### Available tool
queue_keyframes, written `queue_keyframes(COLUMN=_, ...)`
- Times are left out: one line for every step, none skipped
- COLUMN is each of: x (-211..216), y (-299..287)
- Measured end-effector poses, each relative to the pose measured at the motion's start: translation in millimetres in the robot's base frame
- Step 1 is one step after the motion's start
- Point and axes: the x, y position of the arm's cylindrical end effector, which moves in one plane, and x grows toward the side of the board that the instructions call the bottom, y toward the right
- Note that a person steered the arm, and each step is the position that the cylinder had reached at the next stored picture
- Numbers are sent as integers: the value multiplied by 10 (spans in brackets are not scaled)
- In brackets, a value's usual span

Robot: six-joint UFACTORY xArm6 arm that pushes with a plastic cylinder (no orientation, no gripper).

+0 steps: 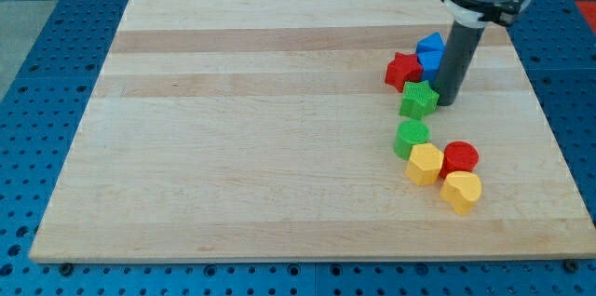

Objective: Move your arm towards the yellow hexagon

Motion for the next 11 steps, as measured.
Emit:
queue_keyframes(x=-194, y=-101)
queue_keyframes(x=-426, y=-102)
queue_keyframes(x=-583, y=-106)
queue_keyframes(x=-587, y=-250)
queue_keyframes(x=-534, y=-511)
queue_keyframes(x=-452, y=-827)
queue_keyframes(x=-370, y=-1121)
queue_keyframes(x=-358, y=-1182)
queue_keyframes(x=-358, y=-915)
queue_keyframes(x=-349, y=-480)
queue_keyframes(x=-346, y=-162)
